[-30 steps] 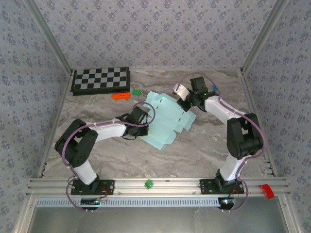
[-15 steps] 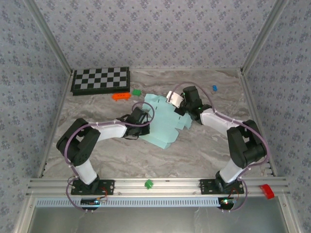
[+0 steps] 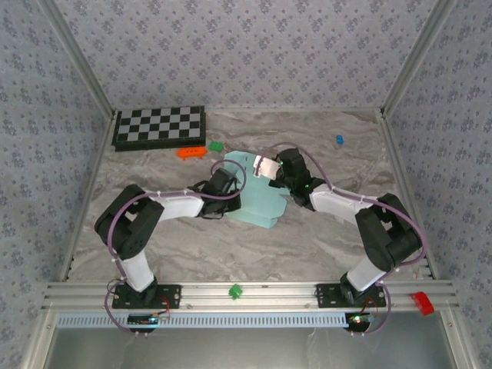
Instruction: Fold the paper box
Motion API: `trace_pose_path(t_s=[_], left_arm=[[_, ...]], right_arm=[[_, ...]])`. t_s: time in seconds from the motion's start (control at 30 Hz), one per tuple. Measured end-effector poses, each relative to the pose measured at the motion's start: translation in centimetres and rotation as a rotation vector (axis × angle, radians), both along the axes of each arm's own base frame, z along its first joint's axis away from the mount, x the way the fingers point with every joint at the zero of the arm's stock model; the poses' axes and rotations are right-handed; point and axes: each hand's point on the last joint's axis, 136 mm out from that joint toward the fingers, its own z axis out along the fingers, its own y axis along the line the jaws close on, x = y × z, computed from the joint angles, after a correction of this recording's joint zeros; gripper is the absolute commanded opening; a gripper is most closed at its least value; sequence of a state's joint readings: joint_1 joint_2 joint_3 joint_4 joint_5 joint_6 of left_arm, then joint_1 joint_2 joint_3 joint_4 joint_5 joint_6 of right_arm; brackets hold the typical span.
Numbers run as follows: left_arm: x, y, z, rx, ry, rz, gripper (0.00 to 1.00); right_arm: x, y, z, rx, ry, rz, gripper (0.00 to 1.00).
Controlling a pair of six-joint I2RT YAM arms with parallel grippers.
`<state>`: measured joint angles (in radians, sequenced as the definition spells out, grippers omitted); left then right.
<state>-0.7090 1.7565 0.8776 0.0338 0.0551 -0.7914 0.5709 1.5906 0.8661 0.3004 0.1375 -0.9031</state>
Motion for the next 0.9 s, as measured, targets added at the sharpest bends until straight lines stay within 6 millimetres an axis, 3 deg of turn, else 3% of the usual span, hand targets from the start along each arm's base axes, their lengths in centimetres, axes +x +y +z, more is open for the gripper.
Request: trace_pose_path(t_s=[0.9], left_arm=[[0.8, -1.1, 0.1, -0.021, -0.016, -0.002, 0.0]], right_arm=[[-1.6, 1.0, -0.3, -0.117, -0.192, 0.036, 0.0]])
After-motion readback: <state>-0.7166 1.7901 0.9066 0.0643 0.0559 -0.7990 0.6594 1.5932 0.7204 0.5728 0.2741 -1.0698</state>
